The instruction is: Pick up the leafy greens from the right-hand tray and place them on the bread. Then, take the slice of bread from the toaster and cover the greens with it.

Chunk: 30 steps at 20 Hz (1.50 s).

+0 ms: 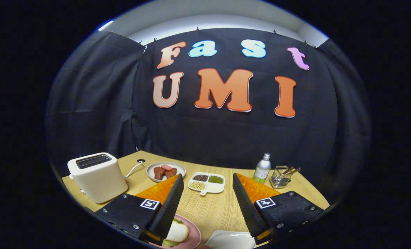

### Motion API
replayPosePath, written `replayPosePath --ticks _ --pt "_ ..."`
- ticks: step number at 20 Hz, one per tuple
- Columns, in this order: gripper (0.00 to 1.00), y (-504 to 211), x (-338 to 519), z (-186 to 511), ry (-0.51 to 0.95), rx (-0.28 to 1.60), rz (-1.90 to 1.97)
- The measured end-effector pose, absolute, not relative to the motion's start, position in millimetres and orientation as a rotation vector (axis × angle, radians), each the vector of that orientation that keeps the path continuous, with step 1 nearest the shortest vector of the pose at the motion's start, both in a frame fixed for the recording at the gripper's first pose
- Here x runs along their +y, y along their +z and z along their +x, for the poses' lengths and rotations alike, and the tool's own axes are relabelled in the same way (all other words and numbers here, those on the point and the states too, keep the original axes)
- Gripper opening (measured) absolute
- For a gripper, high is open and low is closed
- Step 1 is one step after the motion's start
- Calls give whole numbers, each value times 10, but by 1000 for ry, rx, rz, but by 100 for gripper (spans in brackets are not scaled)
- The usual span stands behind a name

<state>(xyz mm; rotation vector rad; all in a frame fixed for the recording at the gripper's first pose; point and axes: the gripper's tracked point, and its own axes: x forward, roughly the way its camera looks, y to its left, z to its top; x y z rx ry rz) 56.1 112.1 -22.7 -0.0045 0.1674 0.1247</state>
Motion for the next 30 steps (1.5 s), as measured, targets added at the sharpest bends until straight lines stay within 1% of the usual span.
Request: replayPosePath --ticks 5,11,22,30 --pt "90 154 996 571 90 30 -8" --pt "93 442 914 587 55 -39 18" --pt "94 511 878 528 48 -119 27" --pt "94 514 873 513 42 -132 14"
